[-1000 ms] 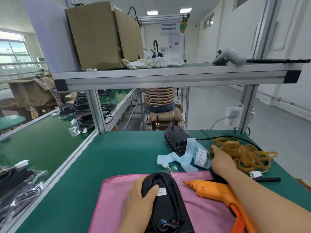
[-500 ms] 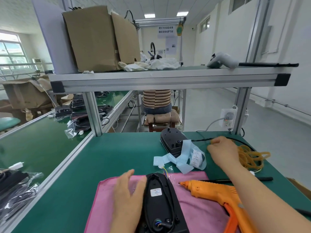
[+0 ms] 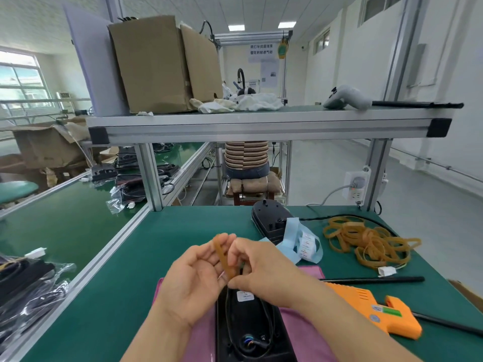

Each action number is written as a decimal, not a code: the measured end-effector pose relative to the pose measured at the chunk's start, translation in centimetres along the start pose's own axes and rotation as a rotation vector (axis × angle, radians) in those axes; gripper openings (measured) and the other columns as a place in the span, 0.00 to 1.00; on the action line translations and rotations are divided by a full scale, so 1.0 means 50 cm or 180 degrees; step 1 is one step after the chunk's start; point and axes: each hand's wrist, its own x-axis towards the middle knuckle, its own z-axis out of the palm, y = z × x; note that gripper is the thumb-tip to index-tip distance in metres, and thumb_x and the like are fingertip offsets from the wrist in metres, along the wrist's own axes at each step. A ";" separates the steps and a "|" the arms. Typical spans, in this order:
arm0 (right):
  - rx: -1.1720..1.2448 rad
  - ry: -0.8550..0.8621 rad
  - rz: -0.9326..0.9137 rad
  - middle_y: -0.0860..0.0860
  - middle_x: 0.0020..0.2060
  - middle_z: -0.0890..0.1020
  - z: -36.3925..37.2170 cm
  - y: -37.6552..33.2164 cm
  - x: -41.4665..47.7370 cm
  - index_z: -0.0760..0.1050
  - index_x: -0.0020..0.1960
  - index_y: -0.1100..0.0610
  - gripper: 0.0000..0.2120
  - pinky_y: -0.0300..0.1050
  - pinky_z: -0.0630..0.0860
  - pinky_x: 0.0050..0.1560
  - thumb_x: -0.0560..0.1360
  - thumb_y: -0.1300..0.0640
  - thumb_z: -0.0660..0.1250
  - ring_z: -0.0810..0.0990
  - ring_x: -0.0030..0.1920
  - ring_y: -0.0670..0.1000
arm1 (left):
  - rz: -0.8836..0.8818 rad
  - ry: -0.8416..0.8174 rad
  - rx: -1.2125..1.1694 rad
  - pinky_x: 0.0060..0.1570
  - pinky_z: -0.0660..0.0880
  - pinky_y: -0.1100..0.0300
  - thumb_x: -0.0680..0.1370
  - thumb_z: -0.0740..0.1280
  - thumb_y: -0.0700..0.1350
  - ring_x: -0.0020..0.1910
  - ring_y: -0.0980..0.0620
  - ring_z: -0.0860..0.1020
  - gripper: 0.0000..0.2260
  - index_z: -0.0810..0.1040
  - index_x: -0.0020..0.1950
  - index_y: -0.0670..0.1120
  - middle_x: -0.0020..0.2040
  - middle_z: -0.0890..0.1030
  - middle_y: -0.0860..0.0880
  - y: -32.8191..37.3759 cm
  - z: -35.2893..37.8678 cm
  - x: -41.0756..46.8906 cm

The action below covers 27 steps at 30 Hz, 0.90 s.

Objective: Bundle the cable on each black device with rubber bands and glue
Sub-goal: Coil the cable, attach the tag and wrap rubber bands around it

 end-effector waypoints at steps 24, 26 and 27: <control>0.0202 -0.0764 0.2155 0.51 0.39 0.79 -0.039 0.127 0.064 0.77 0.41 0.53 0.24 0.44 0.69 0.41 0.51 0.43 0.78 0.75 0.39 0.51 | 0.0115 0.1028 0.3325 0.56 0.78 0.50 0.76 0.69 0.56 0.44 0.51 0.86 0.16 0.81 0.46 0.43 0.47 0.83 0.44 0.042 -0.142 0.003; 0.0539 -0.0768 0.1786 0.52 0.39 0.79 -0.046 0.107 0.056 0.76 0.42 0.54 0.22 0.45 0.70 0.44 0.53 0.47 0.77 0.75 0.40 0.51 | 0.0060 0.0735 0.3172 0.57 0.73 0.51 0.69 0.71 0.63 0.46 0.51 0.83 0.22 0.79 0.47 0.45 0.46 0.79 0.45 0.050 -0.134 -0.008; 0.0794 -0.0773 0.1604 0.54 0.40 0.79 -0.051 0.094 0.052 0.75 0.44 0.55 0.21 0.46 0.71 0.46 0.55 0.51 0.76 0.76 0.41 0.52 | 0.0017 0.0569 0.3087 0.57 0.71 0.51 0.67 0.72 0.67 0.46 0.50 0.80 0.24 0.79 0.47 0.47 0.47 0.80 0.46 0.054 -0.130 -0.012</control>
